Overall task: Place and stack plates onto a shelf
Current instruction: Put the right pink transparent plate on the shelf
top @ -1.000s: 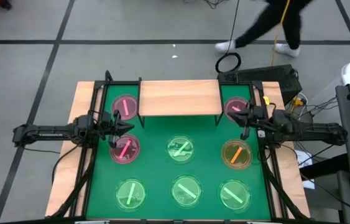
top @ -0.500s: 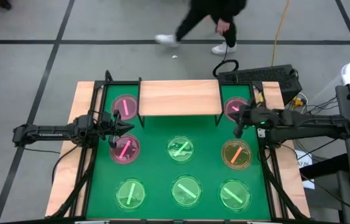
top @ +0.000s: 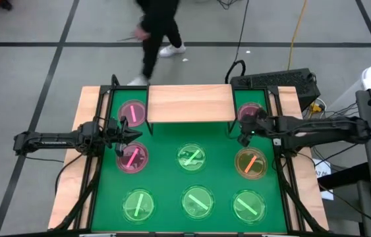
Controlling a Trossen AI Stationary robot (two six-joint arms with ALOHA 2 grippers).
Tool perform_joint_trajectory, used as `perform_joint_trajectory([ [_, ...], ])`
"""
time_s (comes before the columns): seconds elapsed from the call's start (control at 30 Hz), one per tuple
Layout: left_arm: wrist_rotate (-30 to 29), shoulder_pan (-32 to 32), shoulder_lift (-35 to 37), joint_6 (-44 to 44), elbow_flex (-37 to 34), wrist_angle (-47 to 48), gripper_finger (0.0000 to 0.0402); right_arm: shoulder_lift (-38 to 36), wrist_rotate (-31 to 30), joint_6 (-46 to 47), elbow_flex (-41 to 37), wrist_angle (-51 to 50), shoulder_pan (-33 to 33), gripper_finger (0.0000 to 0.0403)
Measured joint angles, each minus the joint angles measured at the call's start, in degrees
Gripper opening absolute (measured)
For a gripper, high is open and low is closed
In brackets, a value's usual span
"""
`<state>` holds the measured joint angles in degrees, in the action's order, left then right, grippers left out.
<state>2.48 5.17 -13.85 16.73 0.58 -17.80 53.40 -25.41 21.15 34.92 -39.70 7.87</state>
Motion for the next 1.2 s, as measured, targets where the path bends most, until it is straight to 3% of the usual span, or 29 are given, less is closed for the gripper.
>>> perform_joint_trajectory([
  [0.27, 0.0, 0.0, 0.0, 0.0, 0.0, 0.0, 0.0015, 5.2, 3.1, 9.8, 0.0, -6.2, 2.3, 0.0147],
  [0.63, 0.0, 0.0, 0.0, 0.0, 0.0, 0.0, 0.0015, 14.9, 1.7, 5.6, 0.0, -7.4, 4.2, 0.0145],
  [0.8, 0.0, 0.0, 0.0, 0.0, 0.0, 0.0, 0.0015, 19.6, 1.8, 5.6, 0.0, -6.3, 4.2, 0.0163],
  [1.0, 0.0, 0.0, 0.0, 0.0, 0.0, 0.0, 0.0015, 22.8, 1.4, 6.6, 0.0, -4.0, 5.2, 0.0188],
  [1.2, 0.0, 0.0, 0.0, 0.0, 0.0, 0.0, 0.0015, 24.8, 0.3, 7.2, 0.0, -2.4, 7.0, 0.0183],
])
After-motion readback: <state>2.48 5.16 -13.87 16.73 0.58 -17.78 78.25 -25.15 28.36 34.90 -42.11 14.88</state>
